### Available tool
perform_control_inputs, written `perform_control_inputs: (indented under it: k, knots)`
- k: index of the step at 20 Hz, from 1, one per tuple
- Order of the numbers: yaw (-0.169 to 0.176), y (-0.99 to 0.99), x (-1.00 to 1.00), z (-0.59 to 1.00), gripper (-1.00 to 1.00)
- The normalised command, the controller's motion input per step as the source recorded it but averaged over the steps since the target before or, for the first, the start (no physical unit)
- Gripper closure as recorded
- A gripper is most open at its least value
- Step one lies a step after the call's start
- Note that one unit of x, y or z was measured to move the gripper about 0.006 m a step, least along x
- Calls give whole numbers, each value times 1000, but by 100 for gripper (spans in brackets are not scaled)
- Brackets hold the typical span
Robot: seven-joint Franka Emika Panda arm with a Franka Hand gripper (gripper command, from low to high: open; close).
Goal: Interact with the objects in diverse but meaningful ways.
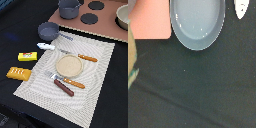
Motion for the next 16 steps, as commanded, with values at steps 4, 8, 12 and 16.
perform_control_inputs:
  k: [4, 8, 12, 16]
  knots:
    - [0, -4, 4, -3, -100]
    - [16, -241, 81, -74, -100]
    - [39, -404, 132, -108, -100]
    - [31, -481, 122, -149, -100]
